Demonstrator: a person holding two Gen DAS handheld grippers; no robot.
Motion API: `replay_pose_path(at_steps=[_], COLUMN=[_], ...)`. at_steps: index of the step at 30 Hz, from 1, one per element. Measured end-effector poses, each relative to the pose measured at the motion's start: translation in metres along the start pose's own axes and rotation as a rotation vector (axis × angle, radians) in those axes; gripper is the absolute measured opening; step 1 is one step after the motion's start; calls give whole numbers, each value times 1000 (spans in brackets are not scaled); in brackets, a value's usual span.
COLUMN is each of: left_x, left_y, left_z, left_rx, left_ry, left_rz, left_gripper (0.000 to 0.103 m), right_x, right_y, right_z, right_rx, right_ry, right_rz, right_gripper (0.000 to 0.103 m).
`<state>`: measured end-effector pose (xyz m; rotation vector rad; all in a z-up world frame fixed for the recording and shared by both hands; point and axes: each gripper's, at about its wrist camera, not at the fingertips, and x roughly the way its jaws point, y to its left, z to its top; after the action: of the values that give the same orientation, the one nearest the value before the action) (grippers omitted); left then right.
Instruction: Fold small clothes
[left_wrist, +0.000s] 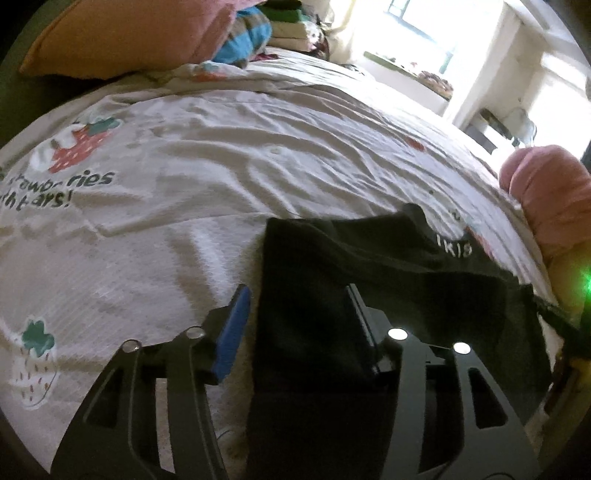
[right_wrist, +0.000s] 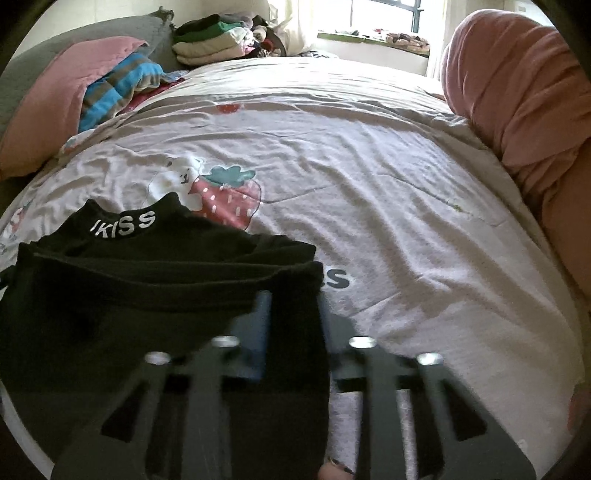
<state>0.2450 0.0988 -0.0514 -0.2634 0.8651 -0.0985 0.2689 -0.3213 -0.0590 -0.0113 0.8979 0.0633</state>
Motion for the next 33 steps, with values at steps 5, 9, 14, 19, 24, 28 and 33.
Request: replay_pose_path(at_steps=[5,9,14,19,24,28,33], left_x=[-2,-15,-40,-43,-30,-22,-12], left_y=[-5,-10,-2,-4,-6,-7,-11], left_z=[0,4,20,29,32,32,32], left_rx=[42,74,32,21,45,70,121], left_ry=[-17,-68,-142,-187,-173,-167,-157], left_rz=[16,34,-21,-20,3,16,49], left_gripper=[4,3,3,3,3,3,3], right_x=[-15,-35,-54,-50,-34,-24,-15], right_y=[1,-7,-24,-33,-34,-36,-39], right_z=[-3,-1,12,26,29,25,17], right_rx=[10,59,139,189,223,228,227], right_ry=[-58,-112,-175,-197,-176,-160,-136], right_rz=[7,43,105,113,111,88,58], right_gripper=[9,9,9,9,9,9,9])
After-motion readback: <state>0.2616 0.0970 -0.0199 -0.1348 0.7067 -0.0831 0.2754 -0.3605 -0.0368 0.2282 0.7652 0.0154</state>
